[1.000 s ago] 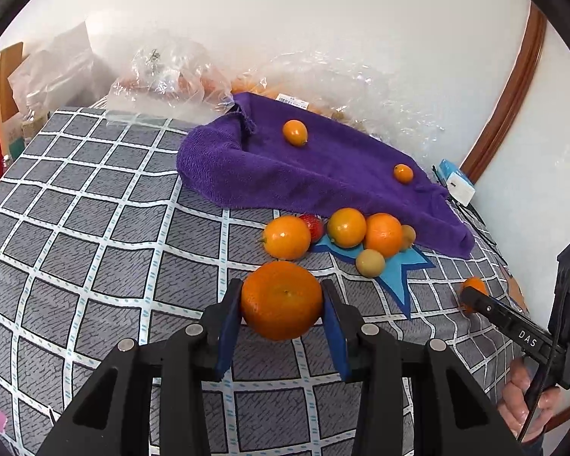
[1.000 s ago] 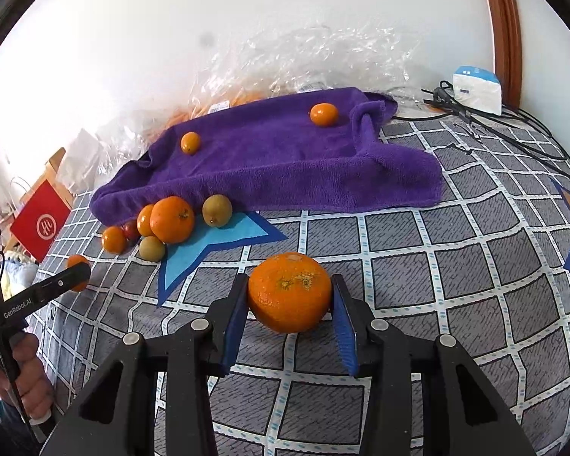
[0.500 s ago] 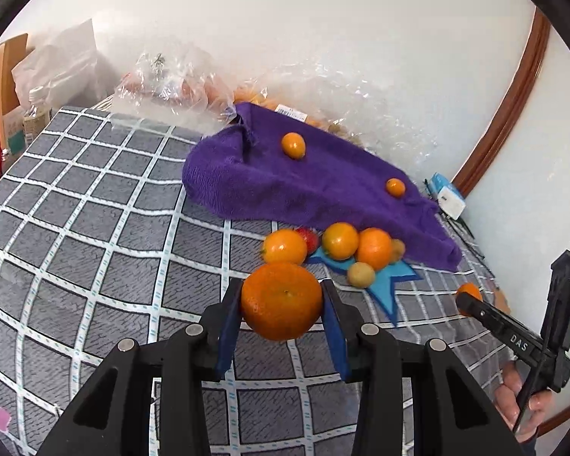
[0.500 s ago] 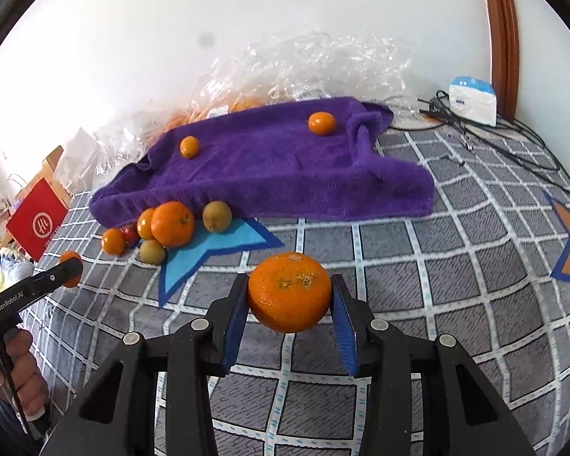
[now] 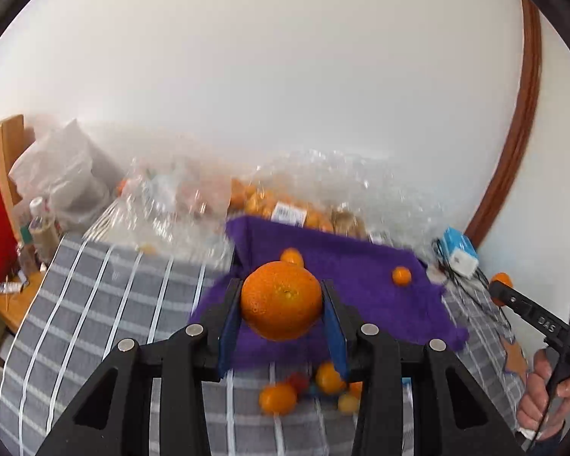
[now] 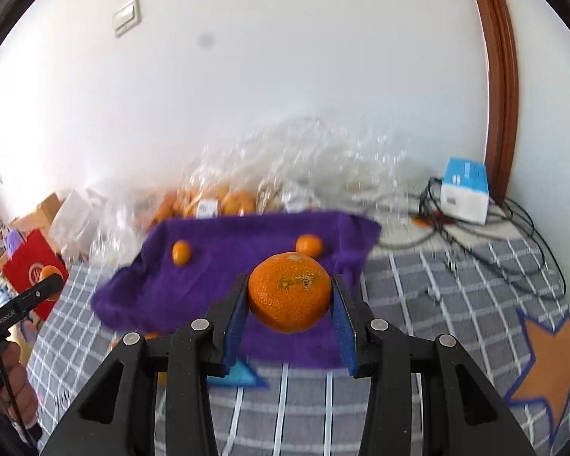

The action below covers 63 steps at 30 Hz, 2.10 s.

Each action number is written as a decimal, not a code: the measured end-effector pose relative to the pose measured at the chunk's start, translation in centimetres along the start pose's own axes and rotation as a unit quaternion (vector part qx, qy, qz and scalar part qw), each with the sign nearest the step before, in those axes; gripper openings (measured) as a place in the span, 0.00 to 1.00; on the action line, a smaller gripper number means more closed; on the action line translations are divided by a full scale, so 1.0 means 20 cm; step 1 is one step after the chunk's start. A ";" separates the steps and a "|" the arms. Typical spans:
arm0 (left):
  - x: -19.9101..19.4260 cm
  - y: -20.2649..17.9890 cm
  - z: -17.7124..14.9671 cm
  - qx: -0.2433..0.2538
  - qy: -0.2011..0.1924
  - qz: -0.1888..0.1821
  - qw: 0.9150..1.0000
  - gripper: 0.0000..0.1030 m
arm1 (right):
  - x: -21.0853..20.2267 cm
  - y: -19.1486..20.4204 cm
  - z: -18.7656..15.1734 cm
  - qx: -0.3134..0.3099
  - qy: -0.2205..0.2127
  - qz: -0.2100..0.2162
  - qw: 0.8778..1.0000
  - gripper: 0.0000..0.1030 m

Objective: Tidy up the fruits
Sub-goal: 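Lift the large orange in the left tool onto the towel while the right tool carries its own, then open the left tool on the towel while the right tool releases its large orange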

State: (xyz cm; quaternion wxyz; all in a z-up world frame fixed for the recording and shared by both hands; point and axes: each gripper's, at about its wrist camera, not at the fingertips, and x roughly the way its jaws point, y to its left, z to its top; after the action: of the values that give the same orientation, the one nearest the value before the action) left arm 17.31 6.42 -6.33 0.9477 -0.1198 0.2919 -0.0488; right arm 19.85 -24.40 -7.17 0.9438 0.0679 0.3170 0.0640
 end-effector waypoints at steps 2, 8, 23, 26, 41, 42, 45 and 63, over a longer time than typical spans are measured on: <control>0.05 -0.02 0.07 0.004 -0.009 -0.001 1.000 0.37 | 0.03 -0.01 0.08 0.006 -0.011 0.006 1.000 0.41; 0.25 -0.07 0.20 0.000 -0.022 -0.013 1.000 0.37 | 0.17 -0.03 0.22 0.010 -0.025 0.000 1.000 0.41; 0.59 0.07 0.03 -0.044 0.036 -0.015 0.998 0.37 | 0.61 -0.12 0.02 0.026 0.061 0.004 0.998 0.41; 0.62 0.06 0.02 -0.040 0.049 -0.012 0.998 0.37 | 0.68 -0.12 -0.01 0.021 0.080 -0.005 0.997 0.40; 0.74 -0.01 -0.05 0.000 0.101 0.014 0.995 0.37 | 0.79 -0.11 -0.08 0.004 0.116 -0.014 0.993 0.41; 0.75 -0.01 -0.05 0.002 0.102 0.016 0.995 0.37 | 0.80 -0.11 -0.08 0.001 0.120 -0.013 0.993 0.41; 0.76 -0.02 -0.06 0.012 0.103 0.022 0.994 0.37 | 0.80 -0.11 -0.09 0.000 0.120 -0.013 0.993 0.41; 0.79 0.00 -0.07 0.009 0.125 0.027 0.992 0.37 | 0.76 -0.08 -0.08 -0.012 0.100 -0.015 0.995 0.55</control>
State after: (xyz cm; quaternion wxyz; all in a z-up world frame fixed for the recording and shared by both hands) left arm 29.62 3.56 -16.08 0.9057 -0.0967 0.4107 -0.0406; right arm 30.96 -23.40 -17.63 0.9090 0.0451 0.4099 0.0605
